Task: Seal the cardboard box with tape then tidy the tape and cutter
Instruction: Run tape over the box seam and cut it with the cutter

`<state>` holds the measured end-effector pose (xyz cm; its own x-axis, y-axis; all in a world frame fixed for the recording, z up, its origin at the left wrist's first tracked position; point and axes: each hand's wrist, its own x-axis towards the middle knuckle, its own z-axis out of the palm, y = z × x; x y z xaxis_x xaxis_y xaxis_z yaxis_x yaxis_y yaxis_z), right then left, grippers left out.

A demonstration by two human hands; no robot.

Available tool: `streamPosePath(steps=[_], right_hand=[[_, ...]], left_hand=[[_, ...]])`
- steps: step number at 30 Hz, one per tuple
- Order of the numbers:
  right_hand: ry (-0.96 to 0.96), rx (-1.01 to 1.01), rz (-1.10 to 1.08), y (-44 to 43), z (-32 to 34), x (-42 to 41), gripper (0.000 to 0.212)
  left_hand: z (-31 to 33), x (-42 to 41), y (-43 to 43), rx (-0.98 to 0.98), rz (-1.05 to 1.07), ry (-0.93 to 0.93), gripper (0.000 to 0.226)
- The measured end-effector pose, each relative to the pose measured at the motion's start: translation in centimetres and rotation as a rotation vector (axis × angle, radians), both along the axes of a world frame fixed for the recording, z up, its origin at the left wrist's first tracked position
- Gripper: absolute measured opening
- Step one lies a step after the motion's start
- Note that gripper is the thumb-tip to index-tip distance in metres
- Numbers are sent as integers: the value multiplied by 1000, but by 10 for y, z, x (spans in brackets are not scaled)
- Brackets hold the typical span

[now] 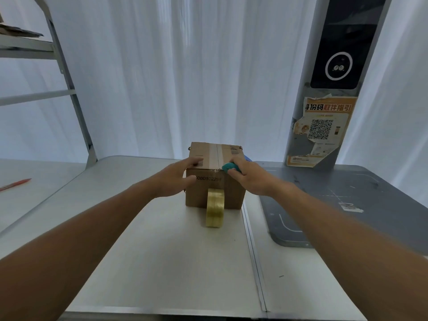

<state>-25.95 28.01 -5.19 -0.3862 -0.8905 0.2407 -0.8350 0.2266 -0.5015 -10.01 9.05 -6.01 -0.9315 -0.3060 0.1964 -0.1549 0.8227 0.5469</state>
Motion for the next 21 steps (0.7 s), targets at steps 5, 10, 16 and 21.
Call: streamPosePath(steps=[5, 10, 16, 21], right_hand=[[-49, 17, -23, 0, 1, -3, 18], [-71, 10, -22, -7, 2, -3, 21], [-69, -12, 0, -9, 1, -9, 14], [-149, -63, -32, -25, 18, -27, 24]], left_hand=[[-7, -1, -5, -107, 51, -37, 64], [-4, -13, -2, -156, 68, -91, 71], [0, -34, -8, -433, 165, -123, 81], [13, -57, -11, -359, 42, -107, 65]])
